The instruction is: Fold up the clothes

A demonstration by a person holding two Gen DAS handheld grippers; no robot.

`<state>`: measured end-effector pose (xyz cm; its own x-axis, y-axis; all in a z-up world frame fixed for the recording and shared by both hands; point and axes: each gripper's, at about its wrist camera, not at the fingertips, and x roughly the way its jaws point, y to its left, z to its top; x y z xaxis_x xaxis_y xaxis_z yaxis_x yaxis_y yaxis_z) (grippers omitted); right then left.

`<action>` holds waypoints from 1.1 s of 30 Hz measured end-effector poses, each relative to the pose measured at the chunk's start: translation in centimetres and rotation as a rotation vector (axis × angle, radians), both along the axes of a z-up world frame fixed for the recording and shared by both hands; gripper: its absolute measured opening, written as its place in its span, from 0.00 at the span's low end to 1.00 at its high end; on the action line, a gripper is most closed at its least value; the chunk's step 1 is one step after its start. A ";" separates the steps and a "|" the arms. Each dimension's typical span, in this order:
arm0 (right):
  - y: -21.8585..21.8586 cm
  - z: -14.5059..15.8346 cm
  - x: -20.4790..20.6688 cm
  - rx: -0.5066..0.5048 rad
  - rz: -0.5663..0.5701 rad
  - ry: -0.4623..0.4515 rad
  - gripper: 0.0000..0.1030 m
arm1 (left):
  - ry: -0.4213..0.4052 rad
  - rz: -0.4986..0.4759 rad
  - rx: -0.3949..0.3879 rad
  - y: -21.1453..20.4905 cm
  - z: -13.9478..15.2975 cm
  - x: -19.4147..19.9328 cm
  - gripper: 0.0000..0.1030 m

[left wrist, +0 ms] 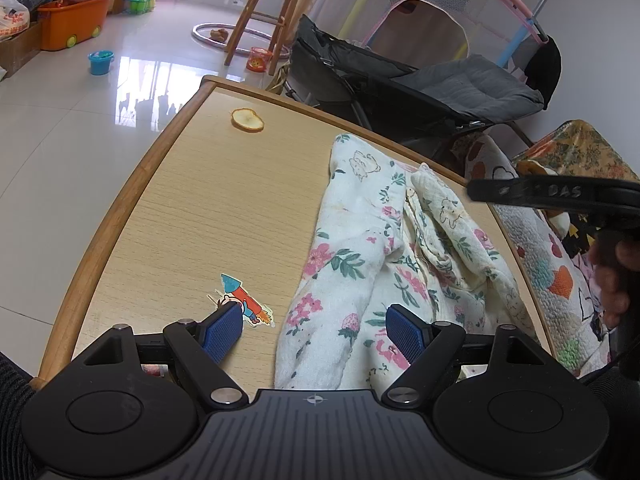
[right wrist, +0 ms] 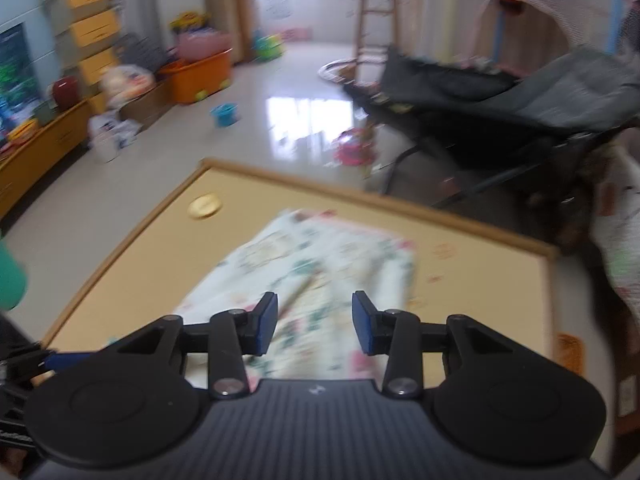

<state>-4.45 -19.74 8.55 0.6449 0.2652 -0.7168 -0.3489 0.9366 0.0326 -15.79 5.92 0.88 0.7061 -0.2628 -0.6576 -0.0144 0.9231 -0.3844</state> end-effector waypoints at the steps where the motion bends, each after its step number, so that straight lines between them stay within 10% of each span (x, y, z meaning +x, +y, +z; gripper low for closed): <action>1: -0.5 -0.3 0.1 0.001 -0.015 0.013 0.43 | 0.000 0.000 0.001 0.0 0.0 0.0 0.78; 20: 1.0 -5.3 0.2 0.029 0.003 0.162 0.43 | -0.002 -0.004 0.015 -0.2 0.0 0.0 0.78; 33: -0.4 -2.2 -1.9 0.067 -0.049 0.028 0.48 | 0.010 0.025 0.011 0.0 0.1 0.1 0.78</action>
